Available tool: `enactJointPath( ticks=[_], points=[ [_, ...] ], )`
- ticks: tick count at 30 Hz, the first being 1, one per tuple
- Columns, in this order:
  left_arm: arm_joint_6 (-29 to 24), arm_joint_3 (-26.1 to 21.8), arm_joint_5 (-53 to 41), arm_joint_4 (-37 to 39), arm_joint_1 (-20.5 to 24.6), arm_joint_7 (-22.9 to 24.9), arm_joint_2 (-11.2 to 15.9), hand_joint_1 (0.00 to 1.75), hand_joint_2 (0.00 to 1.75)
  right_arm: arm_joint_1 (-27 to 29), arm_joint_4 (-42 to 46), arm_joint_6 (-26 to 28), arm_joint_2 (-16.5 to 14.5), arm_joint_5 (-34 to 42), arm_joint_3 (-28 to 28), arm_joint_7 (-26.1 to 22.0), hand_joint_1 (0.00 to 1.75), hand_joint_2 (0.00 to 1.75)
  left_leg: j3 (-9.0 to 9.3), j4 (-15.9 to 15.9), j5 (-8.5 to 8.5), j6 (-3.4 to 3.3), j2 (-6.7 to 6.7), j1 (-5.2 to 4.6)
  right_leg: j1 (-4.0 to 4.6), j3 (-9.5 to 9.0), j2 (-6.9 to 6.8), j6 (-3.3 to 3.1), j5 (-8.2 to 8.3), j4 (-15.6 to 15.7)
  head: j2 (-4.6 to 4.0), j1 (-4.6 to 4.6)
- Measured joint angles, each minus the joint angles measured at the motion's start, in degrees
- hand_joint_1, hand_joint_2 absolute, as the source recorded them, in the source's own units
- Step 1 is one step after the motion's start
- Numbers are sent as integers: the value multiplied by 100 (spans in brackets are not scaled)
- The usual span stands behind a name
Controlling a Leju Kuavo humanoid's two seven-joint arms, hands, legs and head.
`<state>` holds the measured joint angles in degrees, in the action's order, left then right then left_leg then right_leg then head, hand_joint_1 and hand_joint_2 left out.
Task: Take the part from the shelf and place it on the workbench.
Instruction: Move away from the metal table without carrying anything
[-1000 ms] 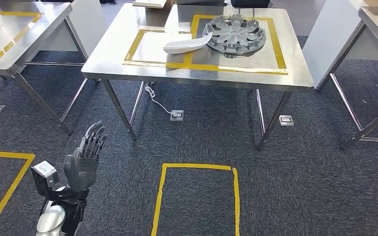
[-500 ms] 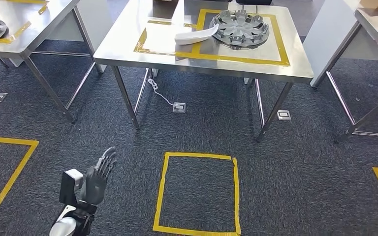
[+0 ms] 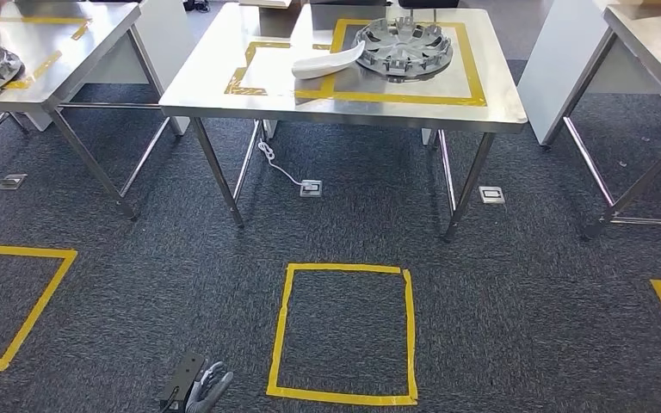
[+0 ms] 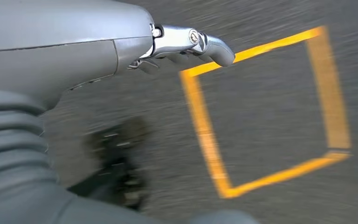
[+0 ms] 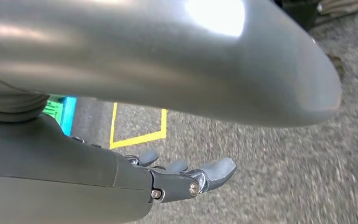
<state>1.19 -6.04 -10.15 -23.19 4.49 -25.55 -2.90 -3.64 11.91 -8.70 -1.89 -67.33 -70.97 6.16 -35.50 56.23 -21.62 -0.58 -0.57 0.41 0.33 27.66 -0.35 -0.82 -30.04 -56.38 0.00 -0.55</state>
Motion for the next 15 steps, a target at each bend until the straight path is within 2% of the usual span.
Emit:
enactJointPath(
  ticks=[2, 3, 6, 8, 13, 15],
  points=[
    [-65, -1, -75, 299, -1, 315, 3, 0, 175, 6, 0, -11, -23, -4, 0, 67, 0, 0, 5, -23, 38, 127, 3, 16, 6, 15, 0, -11, 2, -10, 0, 3],
    [-85, -1, -101, 419, -7, 411, 3, 0, 175, 10, 0, -9, -34, -7, 0, 87, 0, 44, 1, -24, 52, 154, 2, 19, 8, 20, -1, -14, 1, -14, 0, 5],
    [-110, -1, -148, 669, -9, 578, 7, 0, 175, 12, 0, -10, -53, -7, 0, 101, 0, 175, -10, -24, 46, 158, 5, 20, 10, 29, -4, -16, -3, -15, 0, 4],
    [-137, -1, -192, 796, -4, 865, 10, 0, 175, 10, 0, -55, -61, -27, 1, 72, 0, 175, -18, -23, 42, 162, 9, 19, 9, 32, -5, -14, -6, -15, 0, 3],
    [-343, -28, -206, 1073, -134, 2183, 9, 0, 175, 7, 0, -196, -74, -174, 26, -28, 0, 175, -33, -15, 29, 169, 9, 15, 3, 44, -6, -9, -11, -15, 0, 3],
    [-387, -62, -170, 1128, -201, 2515, -3, 0, 175, 2, 0, -200, -75, -190, 40, -39, 0, 175, -43, -11, 29, 168, 11, 14, 1, 50, -11, -6, -11, -15, 0, 2]
  ],
)
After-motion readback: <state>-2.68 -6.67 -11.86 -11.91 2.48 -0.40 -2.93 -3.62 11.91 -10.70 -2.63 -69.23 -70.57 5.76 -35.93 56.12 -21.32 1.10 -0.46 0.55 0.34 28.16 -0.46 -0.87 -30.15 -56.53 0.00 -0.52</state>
